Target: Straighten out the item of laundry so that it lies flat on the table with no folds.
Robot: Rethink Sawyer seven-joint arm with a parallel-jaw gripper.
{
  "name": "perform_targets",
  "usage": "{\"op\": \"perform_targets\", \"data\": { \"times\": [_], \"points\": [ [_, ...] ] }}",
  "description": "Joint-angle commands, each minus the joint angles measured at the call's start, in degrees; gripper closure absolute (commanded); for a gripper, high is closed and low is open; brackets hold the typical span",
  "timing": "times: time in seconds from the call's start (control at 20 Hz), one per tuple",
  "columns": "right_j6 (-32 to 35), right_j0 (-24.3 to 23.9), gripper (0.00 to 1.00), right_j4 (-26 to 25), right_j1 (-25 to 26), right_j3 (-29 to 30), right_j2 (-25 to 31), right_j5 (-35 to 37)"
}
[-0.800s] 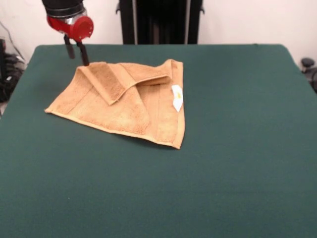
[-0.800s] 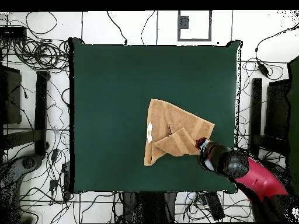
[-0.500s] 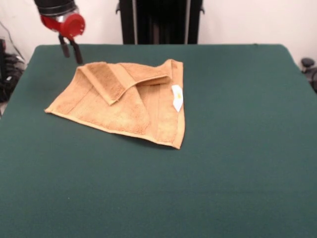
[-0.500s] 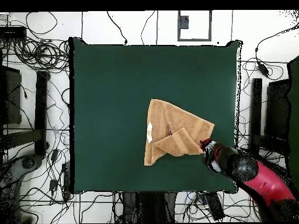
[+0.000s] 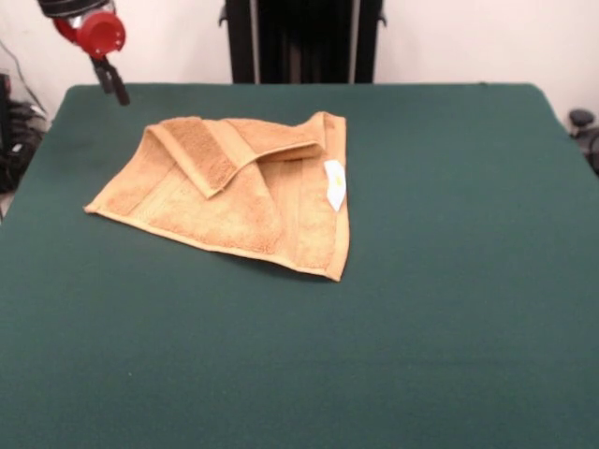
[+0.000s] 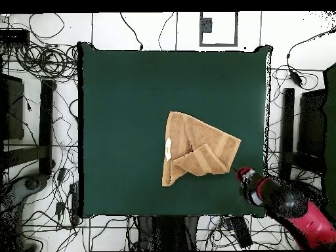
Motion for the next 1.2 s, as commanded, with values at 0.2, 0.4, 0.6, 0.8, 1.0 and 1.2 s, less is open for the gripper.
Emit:
{"op": "perform_targets", "data": {
  "times": [0.2, 0.4, 0.6, 0.8, 1.0, 1.2],
  "points": [
    [5.24, 3.54, 0.00, 2.56, 2.98, 9.81, 7.88, -3.88],
    [8.67, 4.45, 0.00, 3.10, 3.61, 10.46, 7.07, -9.10],
    [10.52, 5.50, 0.00, 3.56, 3.98, 10.72, 5.91, -12.31],
    [10.18, 7.49, 0.00, 1.72, 5.53, 8.12, 3.81, -17.36],
    [9.71, 12.74, 0.00, -1.90, 9.13, 2.40, -1.73, -28.89],
    [11.67, 15.75, 0.00, 0.79, 10.90, 2.21, -5.27, -35.47]
  ]
}}
